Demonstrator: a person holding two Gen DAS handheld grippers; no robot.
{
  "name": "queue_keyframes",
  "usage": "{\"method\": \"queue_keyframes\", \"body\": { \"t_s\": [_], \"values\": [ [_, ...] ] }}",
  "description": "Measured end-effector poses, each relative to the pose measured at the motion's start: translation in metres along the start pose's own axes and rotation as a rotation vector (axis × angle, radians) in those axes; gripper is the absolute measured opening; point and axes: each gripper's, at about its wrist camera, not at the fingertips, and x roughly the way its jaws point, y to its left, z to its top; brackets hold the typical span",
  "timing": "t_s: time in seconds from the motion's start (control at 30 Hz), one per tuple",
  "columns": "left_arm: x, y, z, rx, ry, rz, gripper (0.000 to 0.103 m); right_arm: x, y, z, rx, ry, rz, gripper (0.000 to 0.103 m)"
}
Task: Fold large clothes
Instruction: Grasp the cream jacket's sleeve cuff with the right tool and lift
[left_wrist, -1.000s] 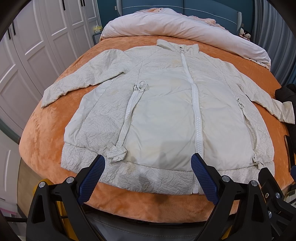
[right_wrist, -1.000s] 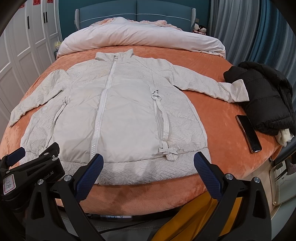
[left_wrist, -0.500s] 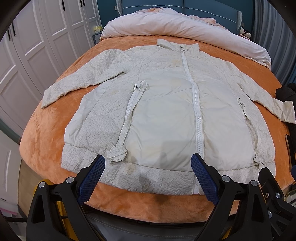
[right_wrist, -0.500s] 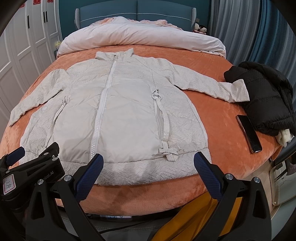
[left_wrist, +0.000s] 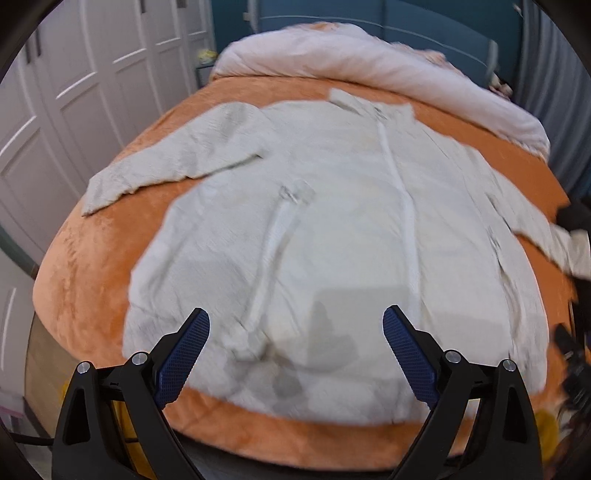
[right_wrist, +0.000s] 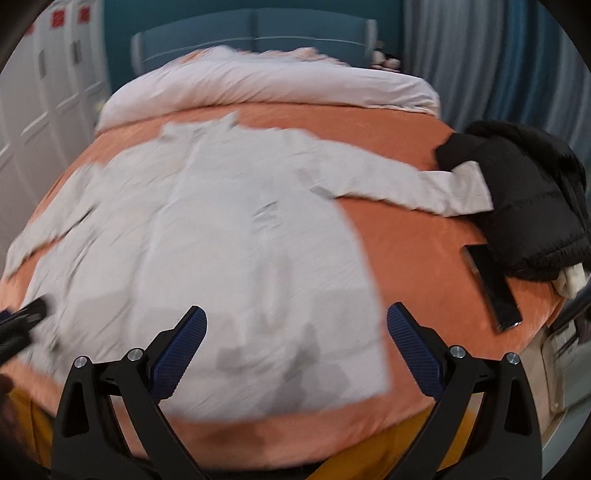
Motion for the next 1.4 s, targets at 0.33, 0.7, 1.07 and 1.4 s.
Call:
{"method": "queue_keyframes", "body": {
  "t_s": [0.33, 0.7, 1.07, 1.4],
  "values": [
    [0.053, 0.014, 0.060, -0.080, 0.005, 0.084, 0.093, 0.119, -0.198, 0.093, 0.335, -0.060, -0.134, 0.096],
    [0.103, -0.010, 0.097, -0.035, 0.033, 0.179, 0.093, 0.226, -0.292, 0.107, 0.688, -0.026, -0.141, 0.074],
    [0.130, -0.010, 0.106, -0.030, 0.053, 0.189, 0.093, 0.189, -0.183, 0.202, 0.500, -0.274, 0.127, 0.009],
    [0.133, 0.000, 0.110, -0.066, 0.053, 0.135, 0.094, 0.165, 0.131, 0.210, -0.048, -0.231, 0.579, 0.015]
  ]
}}
